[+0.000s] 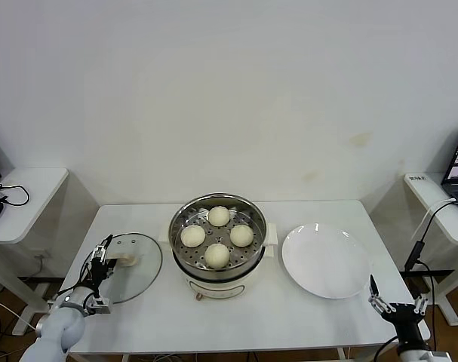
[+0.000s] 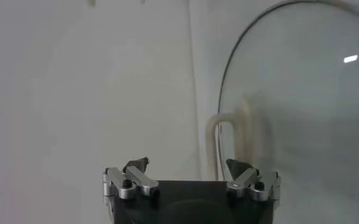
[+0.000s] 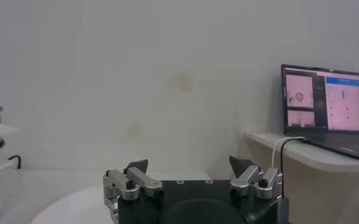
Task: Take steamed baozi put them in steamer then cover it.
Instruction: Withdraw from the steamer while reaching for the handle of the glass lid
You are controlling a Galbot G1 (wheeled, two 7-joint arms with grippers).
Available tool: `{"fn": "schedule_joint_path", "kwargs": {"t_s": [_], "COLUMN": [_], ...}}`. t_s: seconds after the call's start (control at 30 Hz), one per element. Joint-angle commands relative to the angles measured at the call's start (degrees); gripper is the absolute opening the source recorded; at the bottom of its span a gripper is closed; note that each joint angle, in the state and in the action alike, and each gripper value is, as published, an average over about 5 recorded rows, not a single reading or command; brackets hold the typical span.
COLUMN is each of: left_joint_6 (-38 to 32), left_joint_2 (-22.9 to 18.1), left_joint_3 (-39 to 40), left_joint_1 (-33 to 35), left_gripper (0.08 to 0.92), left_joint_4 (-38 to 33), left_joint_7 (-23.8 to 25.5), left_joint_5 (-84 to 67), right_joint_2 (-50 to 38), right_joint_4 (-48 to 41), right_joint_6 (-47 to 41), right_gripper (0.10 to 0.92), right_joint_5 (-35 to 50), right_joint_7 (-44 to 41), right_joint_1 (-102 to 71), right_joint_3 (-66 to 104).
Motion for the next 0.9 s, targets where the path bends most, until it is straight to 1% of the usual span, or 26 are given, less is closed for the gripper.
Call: {"fn": "schedule_joint_path", "kwargs": {"t_s": [0.03,0.2,0.3,0.4,0.67,0.8,0.9], "left_joint_6": [0.15,0.13,0.14,0.14,-0.38,-0.77,-0.48], "left_joint_2": [-0.05,-0.16,-0.17,-0.26,-0.78,-1.07,-1.1], "left_joint_3": [0.84,1.16,1.29,1.31,0.01,-1.73,-3.35], "left_joint_1": [-3.13,-3.95,-3.79,-3.49,-1.87,0.69,3.36], "left_gripper": [0.823,0.823,0.801,0.732,0.498,0.386,0.299], "left_joint_4": [2.66,3.74,3.81,3.84,2.38,-0.88,-5.27], "left_joint_7": [0.34,0.62,0.94,1.08,-0.13,-1.51,-2.09], "left_joint_5": [0.25,0.2,0.19,0.26,0.19,-0.25,-1.39], "right_joint_2": [0.2,0.38,0.39,0.32,0.16,-0.02,-0.29], "right_joint_4": [-0.16,-0.32,-0.43,-0.5,-0.19,0.15,0.31], "right_joint_6": [0.09,0.13,0.18,0.18,0.09,0.07,0.07], "right_gripper": [0.823,0.823,0.823,0.823,0.823,0.823,0.823], "right_joint_5": [-0.09,-0.25,-0.32,-0.33,-0.36,-0.38,-0.43], "right_joint_7": [-0.09,-0.18,-0.25,-0.31,-0.42,-0.47,-0.47], "right_joint_1": [-0.03,0.07,0.06,0.07,-0.03,-0.21,-0.27], "right_joint_3": [-0.12,-0.46,-0.55,-0.59,-1.11,-1.46,-1.83]}}
